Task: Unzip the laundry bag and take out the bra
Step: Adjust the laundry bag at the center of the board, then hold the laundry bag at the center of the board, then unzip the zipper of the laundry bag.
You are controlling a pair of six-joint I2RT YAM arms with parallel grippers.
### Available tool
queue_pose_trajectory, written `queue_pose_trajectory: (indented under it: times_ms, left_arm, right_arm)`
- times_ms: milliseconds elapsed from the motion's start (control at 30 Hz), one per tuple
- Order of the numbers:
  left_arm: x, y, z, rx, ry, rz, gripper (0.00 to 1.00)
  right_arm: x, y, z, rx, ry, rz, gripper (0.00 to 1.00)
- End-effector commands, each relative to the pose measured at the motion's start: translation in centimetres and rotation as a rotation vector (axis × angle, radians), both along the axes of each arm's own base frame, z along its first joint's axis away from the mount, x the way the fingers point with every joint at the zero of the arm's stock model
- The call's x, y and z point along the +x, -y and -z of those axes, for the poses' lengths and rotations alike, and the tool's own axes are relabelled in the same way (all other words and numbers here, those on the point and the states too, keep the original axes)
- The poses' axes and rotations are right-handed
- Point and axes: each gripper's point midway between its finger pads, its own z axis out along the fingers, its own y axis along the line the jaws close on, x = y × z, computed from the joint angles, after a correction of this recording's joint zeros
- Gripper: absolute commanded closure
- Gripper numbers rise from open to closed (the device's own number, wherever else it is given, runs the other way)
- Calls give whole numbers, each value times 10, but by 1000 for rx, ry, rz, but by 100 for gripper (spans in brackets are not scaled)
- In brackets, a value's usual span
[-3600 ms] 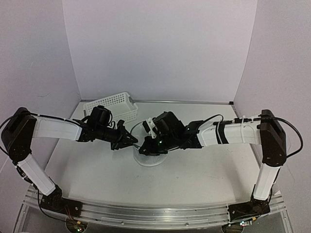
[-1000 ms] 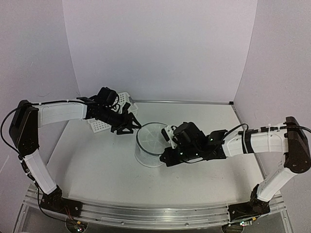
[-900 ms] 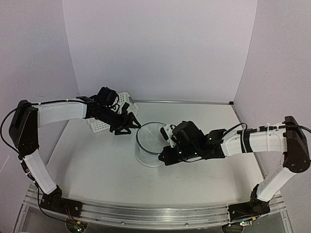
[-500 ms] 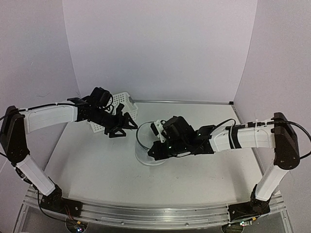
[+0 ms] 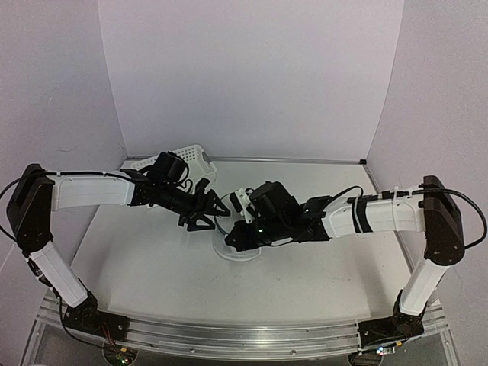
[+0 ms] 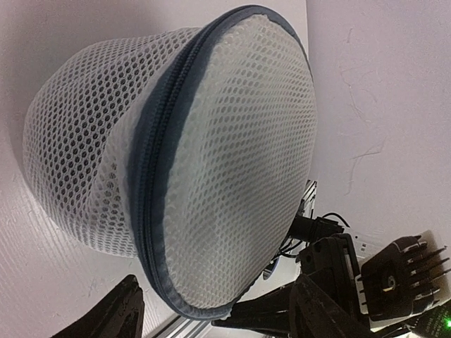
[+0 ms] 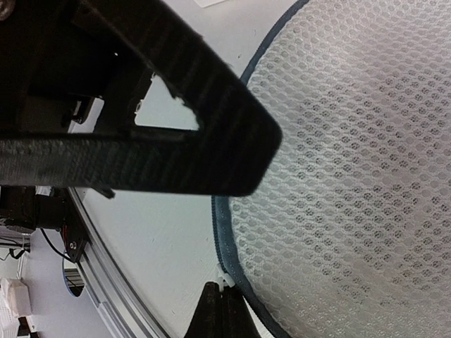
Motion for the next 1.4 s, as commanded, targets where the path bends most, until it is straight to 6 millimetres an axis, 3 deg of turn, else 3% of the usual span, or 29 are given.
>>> queue_pose_trajectory:
  times_ms: [0, 267, 500, 667, 900, 1367]
  left_arm:
    - [2, 16, -9, -72, 14, 27, 30]
    - [4, 19, 8, -54, -12, 25, 43]
    - [7, 20, 10, -53, -7, 18, 83]
    - [8, 19, 11, -50, -7, 12, 100]
    - [10, 20, 11, -48, 4, 13, 100]
    - [9, 22, 0, -69, 36, 39, 100]
  right_arm:
    - [3, -14, -26, 75, 39, -11, 100]
    - [3, -11, -29, 75, 50, -6, 100]
    - [1, -5, -26, 67, 46, 1, 100]
    - [0, 2, -23, 54, 44, 17, 100]
    - [1, 21, -13, -1, 49, 64, 100]
    - [10, 82, 6, -219, 160, 162, 100]
